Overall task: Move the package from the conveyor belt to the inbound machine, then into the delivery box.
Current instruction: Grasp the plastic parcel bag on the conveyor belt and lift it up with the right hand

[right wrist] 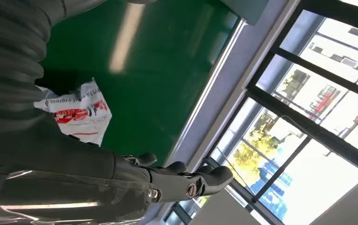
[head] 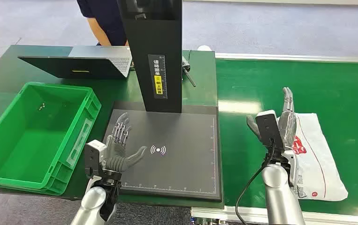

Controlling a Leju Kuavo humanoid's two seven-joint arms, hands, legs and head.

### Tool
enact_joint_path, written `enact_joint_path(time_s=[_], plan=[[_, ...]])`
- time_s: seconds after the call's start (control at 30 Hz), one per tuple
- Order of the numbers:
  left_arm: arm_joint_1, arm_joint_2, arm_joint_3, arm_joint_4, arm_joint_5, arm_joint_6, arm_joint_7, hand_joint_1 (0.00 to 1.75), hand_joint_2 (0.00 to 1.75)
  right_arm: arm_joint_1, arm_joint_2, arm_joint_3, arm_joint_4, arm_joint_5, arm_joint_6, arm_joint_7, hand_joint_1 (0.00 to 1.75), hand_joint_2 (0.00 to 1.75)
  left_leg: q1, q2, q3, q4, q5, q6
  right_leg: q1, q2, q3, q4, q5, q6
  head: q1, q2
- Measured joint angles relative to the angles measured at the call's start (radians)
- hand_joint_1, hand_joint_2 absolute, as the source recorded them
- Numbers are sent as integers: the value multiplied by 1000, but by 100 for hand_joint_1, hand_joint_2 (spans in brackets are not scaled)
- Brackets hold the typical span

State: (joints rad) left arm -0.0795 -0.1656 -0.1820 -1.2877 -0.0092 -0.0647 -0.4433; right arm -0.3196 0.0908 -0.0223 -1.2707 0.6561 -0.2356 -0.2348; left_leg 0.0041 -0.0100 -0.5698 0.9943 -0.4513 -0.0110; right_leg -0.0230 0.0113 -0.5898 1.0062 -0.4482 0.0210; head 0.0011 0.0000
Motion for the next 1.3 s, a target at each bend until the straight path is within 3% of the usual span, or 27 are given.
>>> enact_joint_path(time_s=[0.23, 0.43, 0.73, 0.9, 0.93, 1.03, 1.07, 1.3], plan=[[0, 1, 2, 2, 7, 0, -7, 0, 175, -62, -78, -74, 142, 29, -51, 18, 0, 175, 0, 0, -1, 0, 0, 0, 0, 0, 0, 0, 0, 1, 1, 0], [1, 6, 5, 14, 28, 12, -21, 0, 175, -105, -142, -126, 363, 44, 21, 109, 0, 175, 0, -1, -1, 1, 0, 1, 0, -1, 0, 0, 1, 1, 0, 0], [22, 15, 5, 16, 43, 36, -18, 0, 175, -15, -163, -164, 451, 33, 46, 244, 0, 175, 1, -1, -2, 0, -1, 0, 0, -1, -1, 0, -1, 0, 0, 0], [23, 21, 5, 17, 50, 36, -18, 0, 175, 37, -174, -170, 429, 64, 127, 310, 2, 175, 1, -1, -2, 1, -2, 1, 0, -1, -1, 0, -1, 1, 0, 0], [23, 23, 5, 18, 52, 36, -18, 0, 175, 46, -174, -169, 420, 71, 133, 319, 12, 175, 1, -1, -1, 1, -2, 1, 0, -1, 0, 0, -1, 1, 0, 0], [24, 26, 5, 20, 55, 41, -18, 0, 175, 71, -174, -170, 387, 92, 135, 347, 140, 175, 1, -1, -1, 1, -1, 1, 0, -2, 0, 0, -1, 1, 0, 0], [25, 27, 5, 20, 56, 43, -18, 0, 175, 80, -174, -170, 374, 97, 133, 354, 174, 175, 1, -1, -1, 1, -1, 1, 0, -2, 0, 0, -1, 1, 0, 0], [30, 31, 4, 20, 61, 50, -14, 0, 175, 119, -171, -184, 303, 103, 126, 363, 175, 175, 0, -2, -1, 1, -2, 1, 0, -2, 1, 0, -1, 1, 0, 0]])
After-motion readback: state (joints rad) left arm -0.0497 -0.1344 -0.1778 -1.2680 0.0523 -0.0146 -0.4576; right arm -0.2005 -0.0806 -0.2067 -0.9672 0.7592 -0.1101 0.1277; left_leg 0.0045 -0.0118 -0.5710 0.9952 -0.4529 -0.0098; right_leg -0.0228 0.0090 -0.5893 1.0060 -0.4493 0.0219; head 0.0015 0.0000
